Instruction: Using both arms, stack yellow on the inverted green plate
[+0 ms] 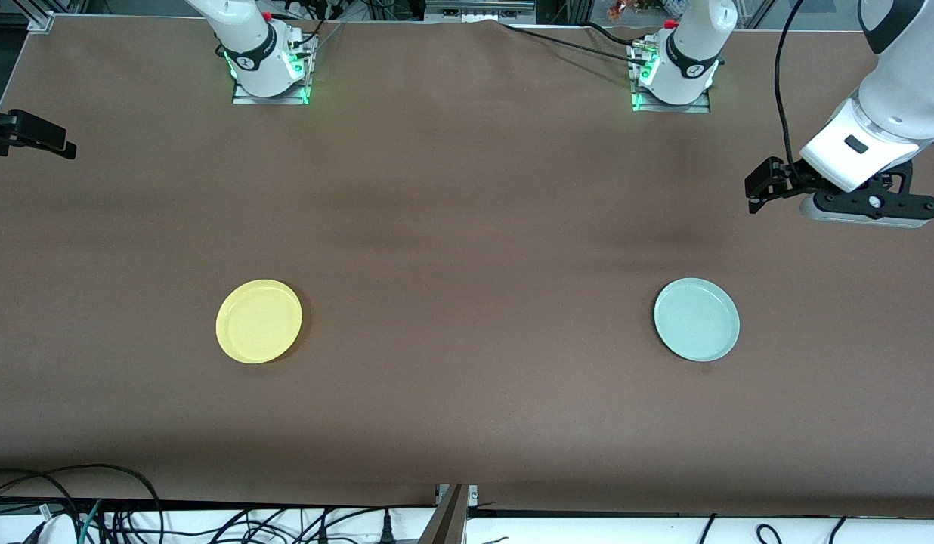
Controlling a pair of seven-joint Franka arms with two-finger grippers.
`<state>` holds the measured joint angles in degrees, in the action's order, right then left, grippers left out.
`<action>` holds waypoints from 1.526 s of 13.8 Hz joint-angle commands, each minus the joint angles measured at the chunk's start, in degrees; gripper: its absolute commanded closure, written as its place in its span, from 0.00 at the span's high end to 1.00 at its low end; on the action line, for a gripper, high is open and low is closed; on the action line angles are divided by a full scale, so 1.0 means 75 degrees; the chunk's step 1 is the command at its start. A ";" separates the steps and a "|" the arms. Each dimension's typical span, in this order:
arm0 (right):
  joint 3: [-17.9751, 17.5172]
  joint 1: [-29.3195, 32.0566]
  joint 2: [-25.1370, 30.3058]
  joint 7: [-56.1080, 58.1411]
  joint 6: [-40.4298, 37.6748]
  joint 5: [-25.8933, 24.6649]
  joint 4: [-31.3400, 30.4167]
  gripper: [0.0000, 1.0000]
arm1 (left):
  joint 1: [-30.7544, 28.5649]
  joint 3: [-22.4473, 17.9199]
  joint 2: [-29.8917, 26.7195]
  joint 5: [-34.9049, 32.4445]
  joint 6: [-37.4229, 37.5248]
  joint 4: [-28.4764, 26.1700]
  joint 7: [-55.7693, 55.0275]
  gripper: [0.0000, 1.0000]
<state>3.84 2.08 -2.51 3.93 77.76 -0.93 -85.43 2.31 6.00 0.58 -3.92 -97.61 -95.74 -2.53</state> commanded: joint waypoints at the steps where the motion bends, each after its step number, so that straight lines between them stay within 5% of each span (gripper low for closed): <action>1: 0.0062 0.0062 0.0019 0.0004 0.0014 0.0159 0.0000 1.00 | 0.0055 -0.0038 0.0133 -0.0004 0.0240 0.0297 0.0174 1.00; 21: 0.0121 0.0062 0.0019 0.0004 0.0014 0.0206 0.0000 1.00 | 0.0067 -0.0015 0.0426 -0.0016 0.0405 0.0297 0.0092 1.00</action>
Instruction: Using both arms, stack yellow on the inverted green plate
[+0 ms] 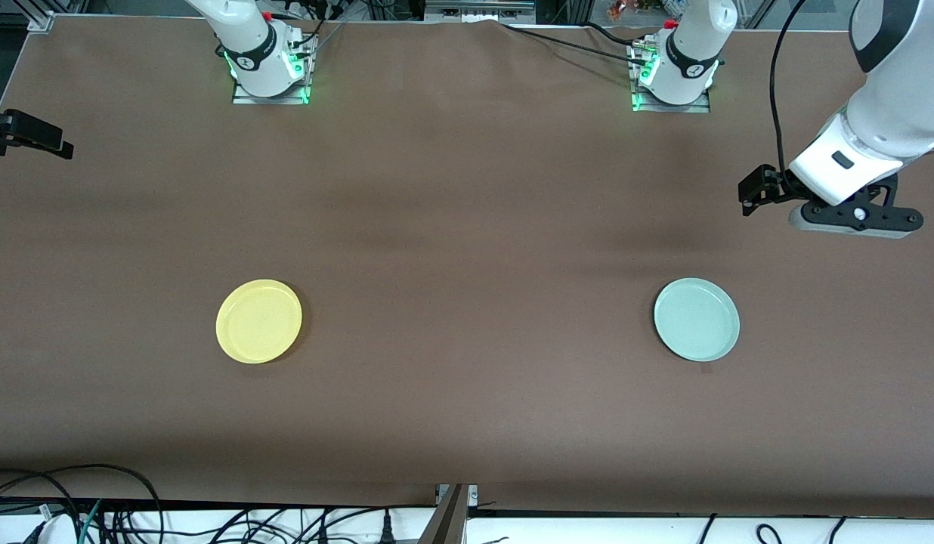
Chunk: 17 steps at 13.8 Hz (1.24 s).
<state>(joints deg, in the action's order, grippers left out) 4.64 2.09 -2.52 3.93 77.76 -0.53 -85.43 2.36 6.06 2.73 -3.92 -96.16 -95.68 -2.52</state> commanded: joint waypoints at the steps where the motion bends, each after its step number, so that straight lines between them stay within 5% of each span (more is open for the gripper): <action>1: 0.0014 0.0061 0.0019 0.0004 0.0014 0.0153 0.0000 1.00 | 0.0060 -0.0023 0.0139 -0.0004 0.0223 0.0289 0.0067 1.00; 11: 0.0014 0.0061 0.0019 0.0015 0.0014 0.0176 0.0000 1.00 | 0.0025 -0.0047 0.0561 0.0101 0.0352 0.0336 0.0137 1.00; 17: 0.0014 0.0061 0.0019 0.0015 0.0014 0.0188 0.0000 1.00 | 0.0013 -0.0058 0.1742 -0.0003 -0.0605 0.0301 0.0195 1.00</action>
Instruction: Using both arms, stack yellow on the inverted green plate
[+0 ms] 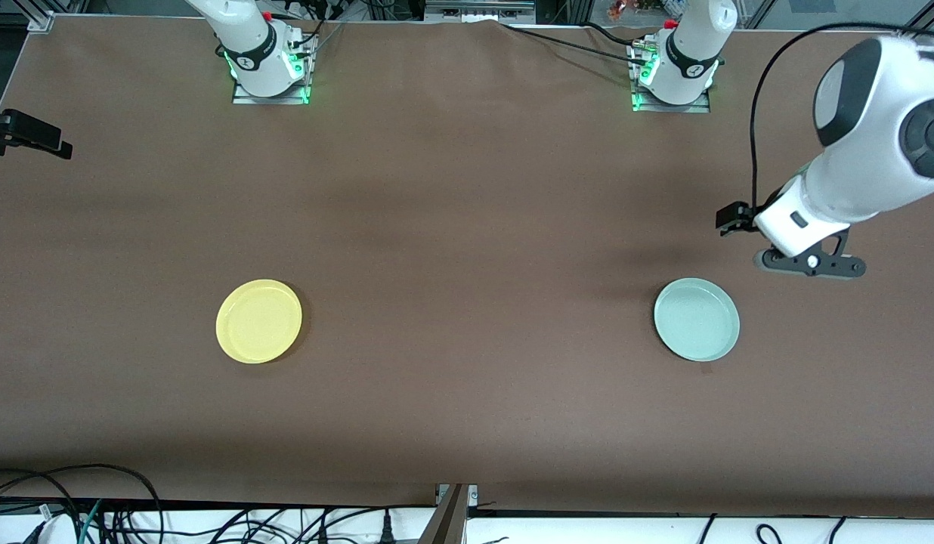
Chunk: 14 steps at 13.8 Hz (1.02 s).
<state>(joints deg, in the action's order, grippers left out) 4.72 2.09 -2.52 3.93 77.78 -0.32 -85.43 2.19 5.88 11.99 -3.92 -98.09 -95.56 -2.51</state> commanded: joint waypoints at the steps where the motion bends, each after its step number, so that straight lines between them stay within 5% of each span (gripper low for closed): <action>1: 0.0003 0.0061 0.0019 0.0015 0.0013 0.0148 0.0000 1.00 | 0.0048 -0.0023 0.0800 -0.0004 -0.0653 0.0261 0.0194 1.00; 7: 0.0003 0.0072 0.0019 0.0015 0.0013 0.0160 0.0000 1.00 | -0.0057 -0.0035 0.1996 -0.0016 -0.2552 0.0097 0.0451 1.00; 14: 0.0144 0.0061 -0.0214 0.0015 0.0013 0.0171 0.0011 1.00 | -0.0069 -0.0035 0.3123 -0.0062 -0.3502 0.0121 0.1576 1.00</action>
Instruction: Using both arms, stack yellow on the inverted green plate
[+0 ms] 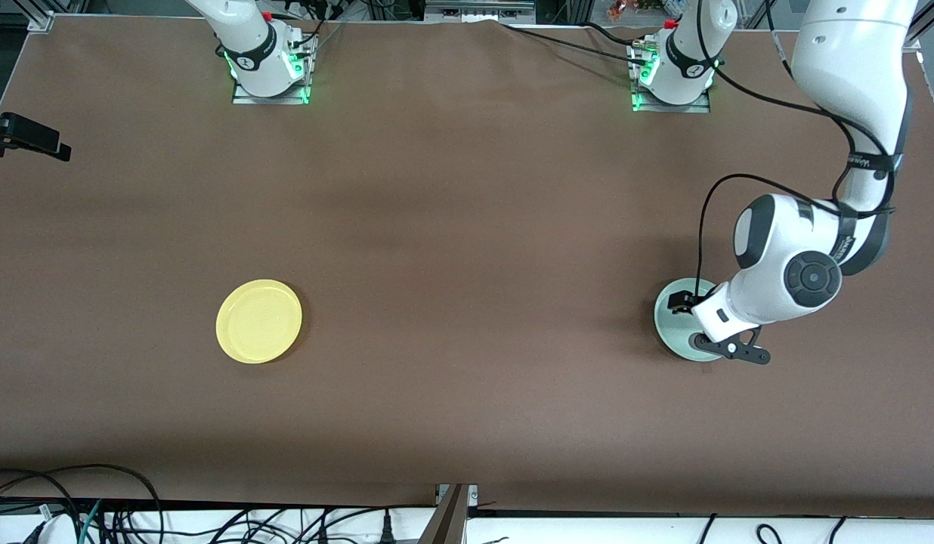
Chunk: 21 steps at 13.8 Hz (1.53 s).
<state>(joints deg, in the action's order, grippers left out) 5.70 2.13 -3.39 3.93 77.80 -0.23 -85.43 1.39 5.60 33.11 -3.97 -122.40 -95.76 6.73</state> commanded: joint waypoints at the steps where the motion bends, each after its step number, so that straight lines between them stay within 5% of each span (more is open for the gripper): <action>1: 0.0013 0.0067 -0.0181 0.0004 0.0022 0.0171 0.0012 1.00 | 0.0014 0.0003 0.0343 -0.0056 -0.0321 0.0146 0.0403 1.00; 10: 0.0060 0.0055 -0.1469 0.0015 0.0595 0.0288 0.0000 1.00 | -0.0420 -0.0044 0.0706 -0.0045 -0.1058 0.0088 0.1258 1.00; 14: 0.0048 0.0032 -0.1822 0.0027 0.0631 0.0336 0.0012 1.00 | -0.0114 0.0014 0.0566 -0.0056 -0.1001 -0.0053 0.0450 1.00; 21: 0.0048 0.0032 -0.2220 0.0027 0.0783 0.0335 0.0012 1.00 | -0.0877 -0.0068 0.1035 -0.0256 -0.2067 0.0275 0.4034 1.00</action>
<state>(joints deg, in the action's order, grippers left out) 6.25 2.10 -18.99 3.93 83.25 1.42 -85.57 -5.31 4.61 39.63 -4.65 -137.45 -95.51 32.67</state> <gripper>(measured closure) 0.000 0.000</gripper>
